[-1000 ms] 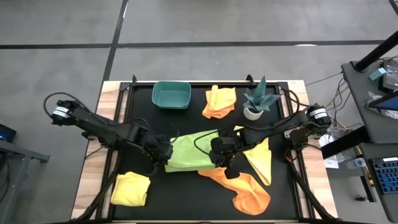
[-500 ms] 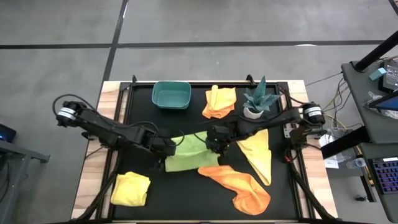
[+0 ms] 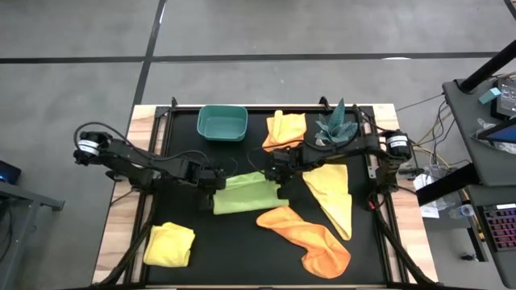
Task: Fold microfiber towels
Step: Fold the green microfiber cloth
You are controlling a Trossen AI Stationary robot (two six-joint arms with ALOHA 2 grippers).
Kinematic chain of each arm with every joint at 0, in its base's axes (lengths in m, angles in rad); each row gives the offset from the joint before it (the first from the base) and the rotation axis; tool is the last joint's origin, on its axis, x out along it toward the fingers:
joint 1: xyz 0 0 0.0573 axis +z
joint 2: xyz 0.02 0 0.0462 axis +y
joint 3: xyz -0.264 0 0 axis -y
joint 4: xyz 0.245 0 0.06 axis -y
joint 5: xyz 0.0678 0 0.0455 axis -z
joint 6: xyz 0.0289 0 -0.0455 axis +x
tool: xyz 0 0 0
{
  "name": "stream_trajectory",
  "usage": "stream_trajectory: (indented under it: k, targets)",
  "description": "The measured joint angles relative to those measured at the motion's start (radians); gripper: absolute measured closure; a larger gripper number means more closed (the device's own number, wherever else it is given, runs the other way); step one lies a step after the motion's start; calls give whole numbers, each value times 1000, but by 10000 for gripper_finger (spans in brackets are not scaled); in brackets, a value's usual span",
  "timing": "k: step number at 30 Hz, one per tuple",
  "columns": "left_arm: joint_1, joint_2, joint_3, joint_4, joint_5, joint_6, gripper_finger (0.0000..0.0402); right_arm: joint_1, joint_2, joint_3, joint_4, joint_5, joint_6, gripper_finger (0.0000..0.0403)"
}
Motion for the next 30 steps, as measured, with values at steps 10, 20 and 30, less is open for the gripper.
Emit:
stream_trajectory:
  k: [10,20,30]
  targets:
    - [25,0,-18,20,0,-4,402,-12,0,-2,36,7,-12,394]
    - [39,0,-19,25,-55,-30,402,-16,0,-2,58,66,-21,348]
    - [58,-1,-19,26,-106,-29,326,-20,0,-2,51,85,-22,298]
